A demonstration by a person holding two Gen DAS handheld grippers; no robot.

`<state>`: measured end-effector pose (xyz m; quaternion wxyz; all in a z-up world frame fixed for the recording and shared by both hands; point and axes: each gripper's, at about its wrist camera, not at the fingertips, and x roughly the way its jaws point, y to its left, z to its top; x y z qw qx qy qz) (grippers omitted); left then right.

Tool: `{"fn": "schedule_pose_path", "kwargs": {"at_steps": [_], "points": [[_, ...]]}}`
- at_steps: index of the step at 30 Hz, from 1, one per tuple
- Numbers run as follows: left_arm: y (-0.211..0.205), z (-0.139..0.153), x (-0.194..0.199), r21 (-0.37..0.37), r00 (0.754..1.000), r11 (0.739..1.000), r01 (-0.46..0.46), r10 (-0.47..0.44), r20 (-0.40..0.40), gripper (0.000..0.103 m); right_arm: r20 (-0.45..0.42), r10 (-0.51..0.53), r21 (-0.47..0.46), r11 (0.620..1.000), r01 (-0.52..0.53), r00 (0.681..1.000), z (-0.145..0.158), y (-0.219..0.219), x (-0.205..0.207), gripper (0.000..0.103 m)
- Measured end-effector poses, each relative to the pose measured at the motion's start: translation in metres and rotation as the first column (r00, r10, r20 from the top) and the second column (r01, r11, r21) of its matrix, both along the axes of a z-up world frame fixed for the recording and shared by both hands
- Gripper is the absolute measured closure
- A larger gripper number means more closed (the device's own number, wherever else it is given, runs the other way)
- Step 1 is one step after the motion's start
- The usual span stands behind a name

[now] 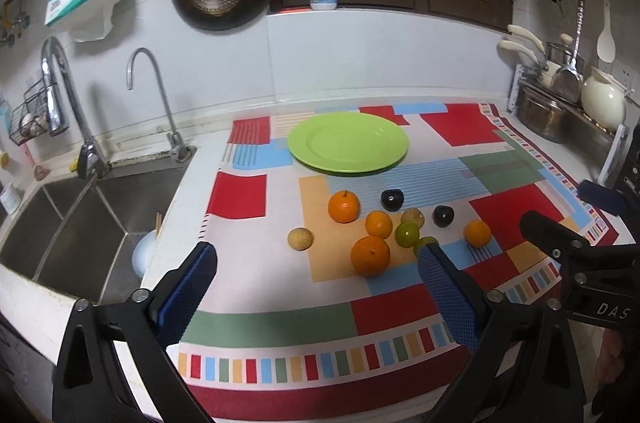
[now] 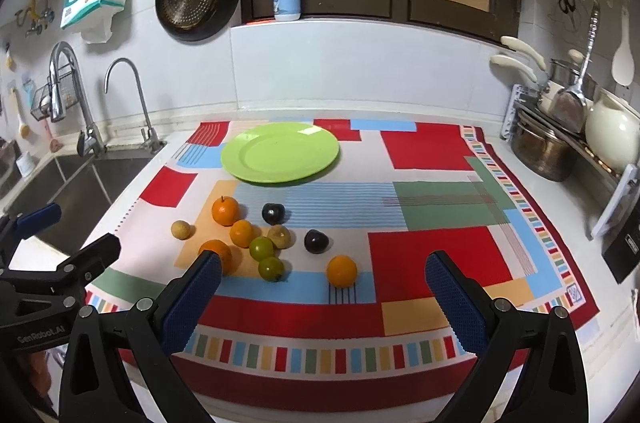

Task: Organize fruits
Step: 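Grasp the large orange with the left tool while the right tool grasps a green lime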

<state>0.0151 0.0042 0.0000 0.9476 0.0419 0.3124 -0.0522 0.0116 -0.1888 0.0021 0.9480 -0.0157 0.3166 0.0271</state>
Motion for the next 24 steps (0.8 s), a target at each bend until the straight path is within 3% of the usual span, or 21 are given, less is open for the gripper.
{"fn": "schedule_pose_path", "kwargs": {"at_steps": [5,11,16,24], "points": [[-0.005,-0.008,0.012,0.008,0.998,0.998,0.058,-0.058,-0.002,0.014,-0.025,0.075,-0.004,0.997,-0.075,0.997,-0.007,0.007,0.013,0.005],[-0.014,-0.021,0.025,0.052,0.99,0.989,0.142,-0.142,-0.009,0.021,-0.104,0.154,0.021,0.988,-0.153,0.983,-0.024,0.013,0.035,0.019],[-0.02,-0.037,0.041,0.021,0.973,0.975,0.221,-0.219,-0.072,0.029,-0.178,0.219,0.039,0.976,-0.215,0.959,-0.04,0.017,0.052,0.035],[-0.028,-0.061,0.063,0.0,0.95,0.961,0.276,-0.273,-0.149,0.034,-0.266,0.274,0.088,0.962,-0.26,0.924,-0.065,0.021,0.073,0.048]]}}
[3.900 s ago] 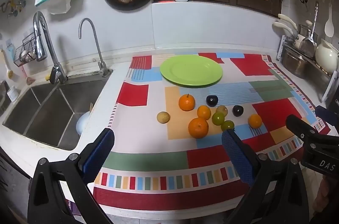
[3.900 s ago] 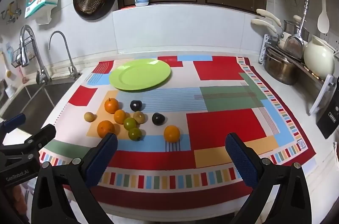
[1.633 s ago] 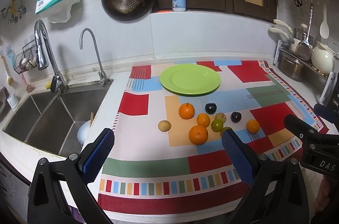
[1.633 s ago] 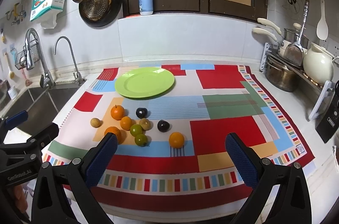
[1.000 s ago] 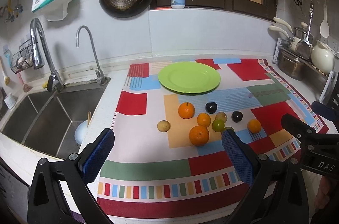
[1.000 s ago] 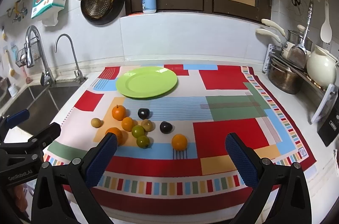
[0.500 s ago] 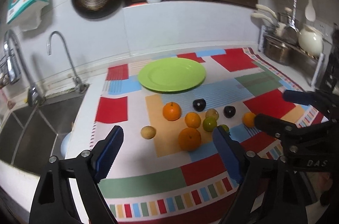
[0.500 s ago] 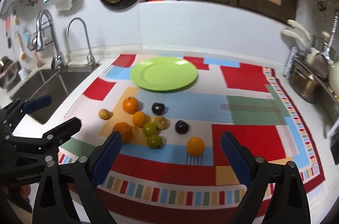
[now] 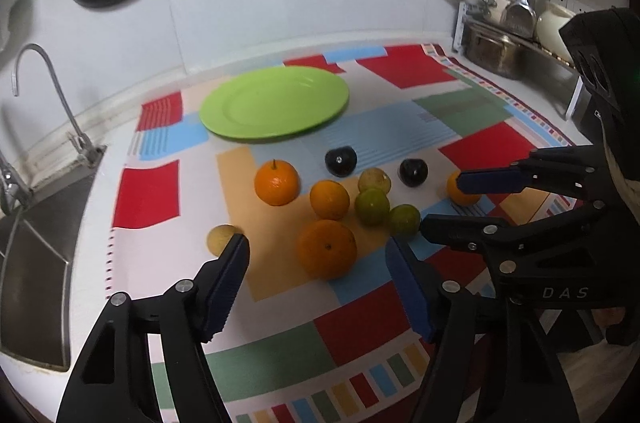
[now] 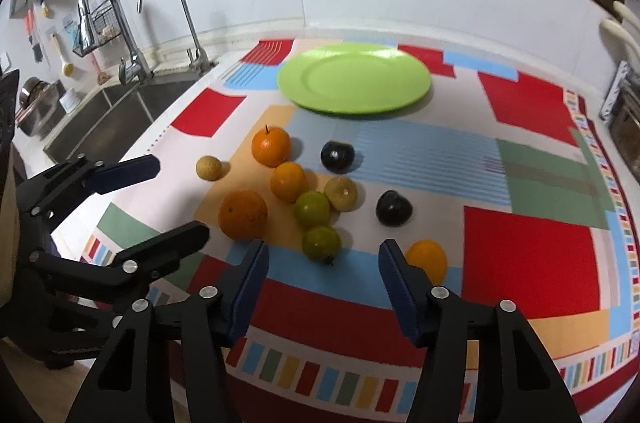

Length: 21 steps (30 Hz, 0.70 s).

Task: Organize fruits
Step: 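Grasp the large orange with the left tool while the right tool grasps a green lime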

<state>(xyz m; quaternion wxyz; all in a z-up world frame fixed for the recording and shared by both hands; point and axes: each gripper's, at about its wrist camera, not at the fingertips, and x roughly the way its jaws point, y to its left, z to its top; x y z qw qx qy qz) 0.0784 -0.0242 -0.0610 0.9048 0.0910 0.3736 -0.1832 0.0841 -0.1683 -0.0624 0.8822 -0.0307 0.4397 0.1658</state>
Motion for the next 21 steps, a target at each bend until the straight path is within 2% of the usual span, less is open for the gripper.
{"fn": "schedule_pose_path", "kwargs": {"at_steps": [9,17,21], "points": [[-0.007,-0.021,0.018,0.022,0.997,0.999,0.043,-0.042,-0.057,0.044,-0.084,0.03,0.011,1.0,-0.029,0.996,-0.024,0.005,0.023,0.061],[-0.008,-0.031,0.032,0.0,0.991,0.998,0.066,-0.066,-0.114,0.05,-0.121,0.035,0.021,0.999,-0.033,0.992,-0.036,0.007,0.033,0.067],[-0.009,-0.034,0.034,-0.003,0.99,0.998,0.068,-0.068,-0.124,0.06,-0.137,0.035,0.037,0.999,-0.03,0.99,-0.039,0.006,0.037,0.069]]}}
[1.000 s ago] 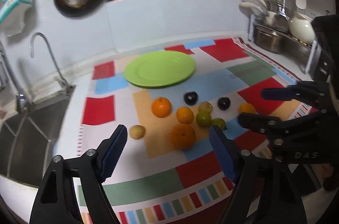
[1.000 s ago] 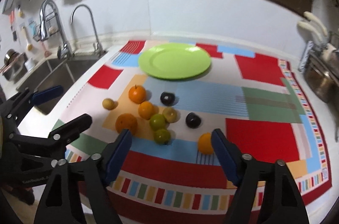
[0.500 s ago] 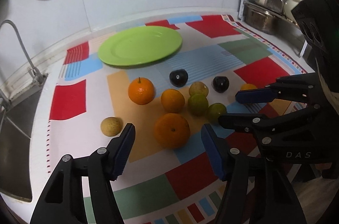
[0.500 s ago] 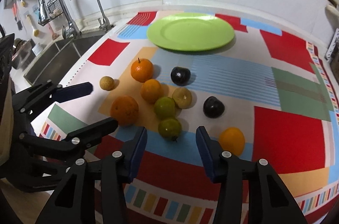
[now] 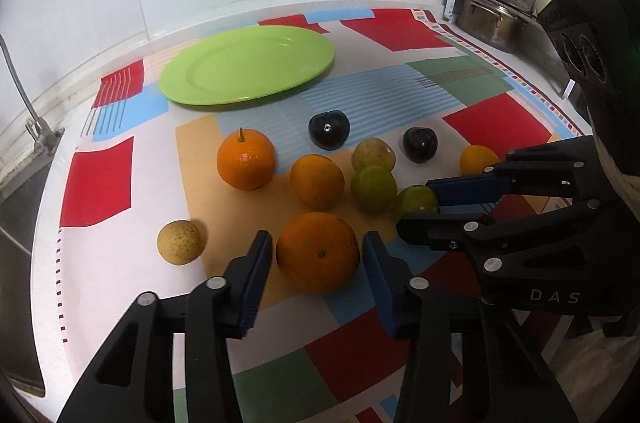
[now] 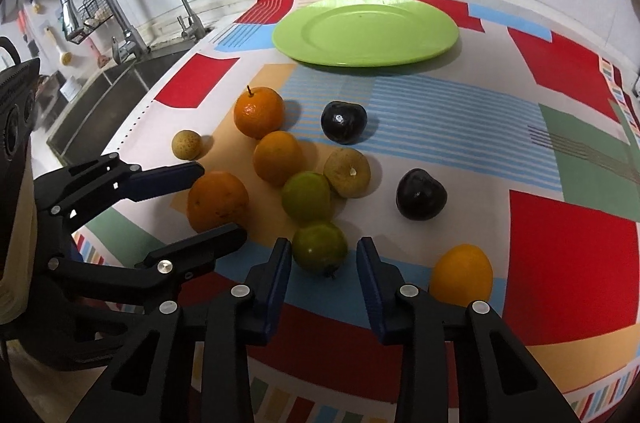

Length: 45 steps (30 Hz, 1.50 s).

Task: Organize fruits
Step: 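Grasp the large orange with the left tool while the right tool grasps a green lime, then carry the orange in the left tool and the lime in the right tool onto the green plate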

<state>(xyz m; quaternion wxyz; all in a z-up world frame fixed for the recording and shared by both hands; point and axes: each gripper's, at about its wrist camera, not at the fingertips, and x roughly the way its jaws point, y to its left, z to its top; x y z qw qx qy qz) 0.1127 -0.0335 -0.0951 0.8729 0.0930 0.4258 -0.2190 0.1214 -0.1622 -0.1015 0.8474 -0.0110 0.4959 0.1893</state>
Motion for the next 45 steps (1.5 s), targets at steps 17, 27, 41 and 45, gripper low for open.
{"fn": "schedule_pose_path", "kwargs": {"at_steps": [17,27,41,45], "points": [[0.008,0.016,-0.008,-0.012,0.998,0.999,-0.043,0.043,0.043,0.062,0.041,0.004,0.01,1.0,-0.004,0.999,0.011,0.003,-0.008,0.073],[0.013,0.041,-0.008,-0.025,0.991,0.996,-0.088,0.09,0.103,0.062,0.116,-0.027,0.025,0.999,0.024,0.993,0.034,-0.002,-0.013,0.073],[0.02,0.078,0.016,-0.066,0.974,0.986,-0.153,0.162,0.158,0.062,0.245,-0.071,0.06,0.996,0.058,0.967,0.074,-0.003,0.002,0.073],[0.022,0.086,0.028,-0.077,0.97,0.983,-0.165,0.176,0.165,0.062,0.274,-0.078,0.061,0.996,0.063,0.959,0.083,-0.003,0.011,0.073]]}}
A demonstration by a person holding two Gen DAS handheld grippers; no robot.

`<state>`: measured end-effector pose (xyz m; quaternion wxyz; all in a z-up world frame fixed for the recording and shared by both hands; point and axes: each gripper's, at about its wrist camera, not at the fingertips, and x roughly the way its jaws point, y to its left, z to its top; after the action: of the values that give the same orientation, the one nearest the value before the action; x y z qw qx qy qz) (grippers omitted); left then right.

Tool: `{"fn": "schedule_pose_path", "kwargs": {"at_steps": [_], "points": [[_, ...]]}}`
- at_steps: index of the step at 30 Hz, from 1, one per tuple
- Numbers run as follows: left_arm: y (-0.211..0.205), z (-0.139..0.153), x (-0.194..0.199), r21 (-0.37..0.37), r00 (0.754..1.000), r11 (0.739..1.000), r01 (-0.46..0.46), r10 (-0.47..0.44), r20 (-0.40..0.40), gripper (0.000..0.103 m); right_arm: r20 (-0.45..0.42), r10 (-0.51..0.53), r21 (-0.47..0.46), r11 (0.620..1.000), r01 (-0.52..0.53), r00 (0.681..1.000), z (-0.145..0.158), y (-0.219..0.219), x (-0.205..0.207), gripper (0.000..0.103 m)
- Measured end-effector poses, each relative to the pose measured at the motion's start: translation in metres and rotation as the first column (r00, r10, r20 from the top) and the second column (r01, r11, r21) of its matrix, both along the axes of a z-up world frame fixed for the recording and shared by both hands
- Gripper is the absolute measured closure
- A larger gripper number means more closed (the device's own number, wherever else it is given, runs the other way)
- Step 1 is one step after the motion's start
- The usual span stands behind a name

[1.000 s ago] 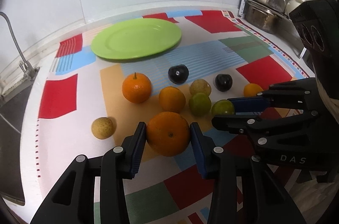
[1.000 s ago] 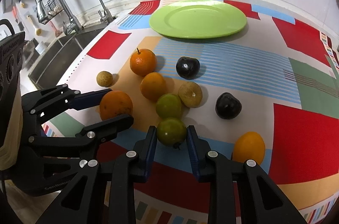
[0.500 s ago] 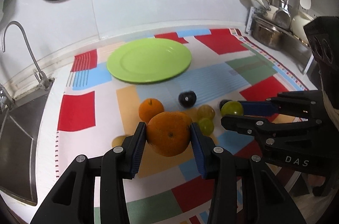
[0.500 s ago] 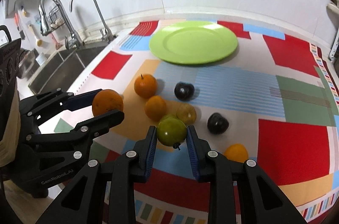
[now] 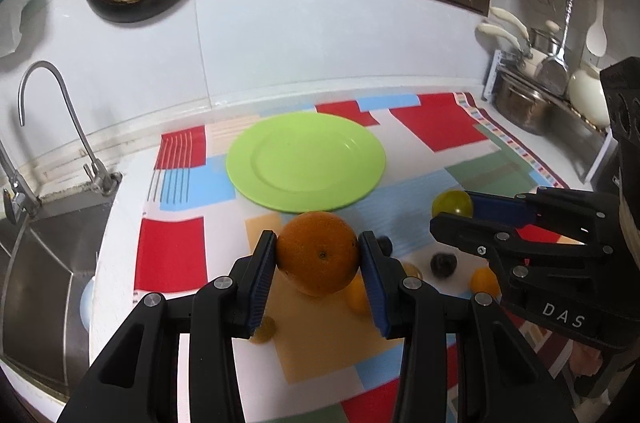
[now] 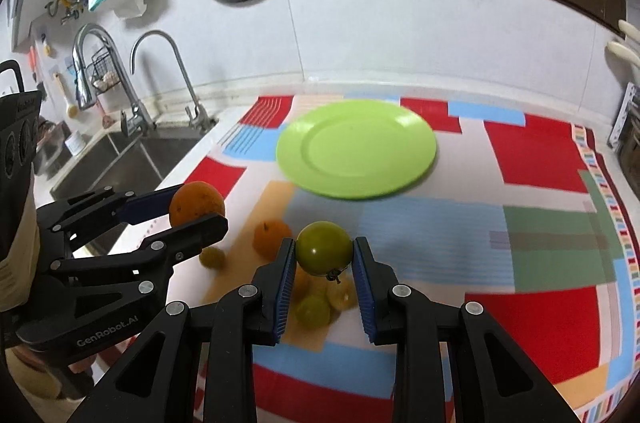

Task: Organize fruits
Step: 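Carry the orange in the left tool and the lime in the right tool onto the green plate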

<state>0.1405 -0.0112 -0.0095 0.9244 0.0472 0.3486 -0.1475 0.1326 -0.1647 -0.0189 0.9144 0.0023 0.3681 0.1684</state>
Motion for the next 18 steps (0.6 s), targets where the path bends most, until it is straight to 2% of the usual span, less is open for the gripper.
{"fn": "schedule_pose_path", "kwargs": {"at_steps": [18], "points": [[-0.005,0.015,0.06,0.053,0.999,0.998,-0.018,0.016,0.049,0.062,0.016,0.017,0.02,1.0,-0.018,1.0,0.019,0.003,0.069,0.073]]}}
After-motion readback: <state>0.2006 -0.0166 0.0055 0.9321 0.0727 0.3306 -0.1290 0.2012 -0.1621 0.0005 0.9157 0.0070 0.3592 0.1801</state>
